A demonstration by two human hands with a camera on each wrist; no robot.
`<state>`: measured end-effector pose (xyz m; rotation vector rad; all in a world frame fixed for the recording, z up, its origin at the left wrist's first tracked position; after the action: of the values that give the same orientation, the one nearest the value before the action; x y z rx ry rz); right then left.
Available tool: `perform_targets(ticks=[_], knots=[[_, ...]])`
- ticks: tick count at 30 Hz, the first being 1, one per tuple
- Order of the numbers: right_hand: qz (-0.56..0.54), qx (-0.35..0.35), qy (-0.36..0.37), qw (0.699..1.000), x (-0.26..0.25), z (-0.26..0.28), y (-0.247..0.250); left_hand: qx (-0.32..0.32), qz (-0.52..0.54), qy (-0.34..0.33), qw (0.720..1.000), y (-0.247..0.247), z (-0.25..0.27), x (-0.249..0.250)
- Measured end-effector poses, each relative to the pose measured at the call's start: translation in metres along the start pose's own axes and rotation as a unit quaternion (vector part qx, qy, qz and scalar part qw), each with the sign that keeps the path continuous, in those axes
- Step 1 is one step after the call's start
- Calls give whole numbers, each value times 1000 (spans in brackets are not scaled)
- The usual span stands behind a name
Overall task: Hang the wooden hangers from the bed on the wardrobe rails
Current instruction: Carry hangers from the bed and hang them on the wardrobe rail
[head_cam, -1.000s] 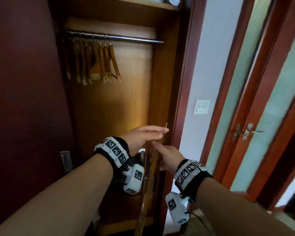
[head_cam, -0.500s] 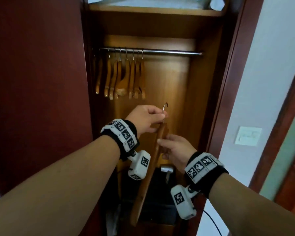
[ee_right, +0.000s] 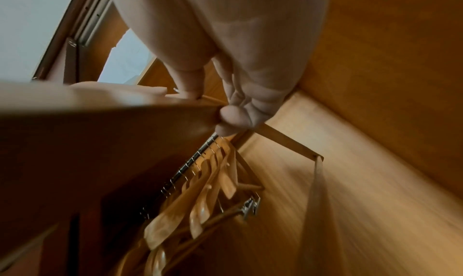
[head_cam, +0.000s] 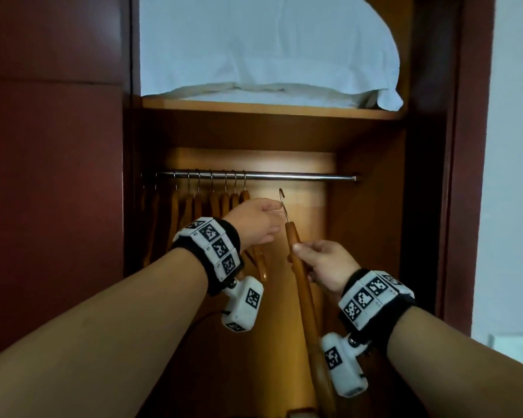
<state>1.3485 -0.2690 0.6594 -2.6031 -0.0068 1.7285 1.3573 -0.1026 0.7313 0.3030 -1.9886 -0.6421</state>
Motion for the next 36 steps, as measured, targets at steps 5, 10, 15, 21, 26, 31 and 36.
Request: perform_targets(ticks=[5, 10, 15, 21, 26, 31, 36], knots=[[9, 6, 29, 1000, -15, -54, -15, 4, -61, -25, 998, 23, -46, -11], [14, 15, 35, 999, -18, -104, -24, 17, -108, -36, 993, 42, -79, -17], [17, -10, 27, 999, -17, -159, -30, 24, -154, -17, 988, 57, -106, -23], [-8, -47, 8, 999, -17, -198, -39, 19, -188, 9, 982, 61, -131, -28], [-3, -55, 7, 998, -5, -221, -38, 15, -241, 15, 970, 57, -149, -36], [47, -56, -4, 997, 3, -234, -34, 3, -282, 20, 959, 52, -156, -41], [73, -67, -9, 995, 20, -236, -37, -8, -299, 21, 954, 51, -157, -47]])
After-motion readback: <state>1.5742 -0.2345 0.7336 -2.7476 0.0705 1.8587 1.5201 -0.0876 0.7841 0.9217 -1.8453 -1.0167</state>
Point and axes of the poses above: each hand's wrist, its own z-axis away from the middle knuckle, its own y-axis out of the back of the hand, x = y × z, the point moved 3 cm from there along -z, towards the middle knuckle, and after that the axes turned 13 degrees about -z, right-handed, at the moved point
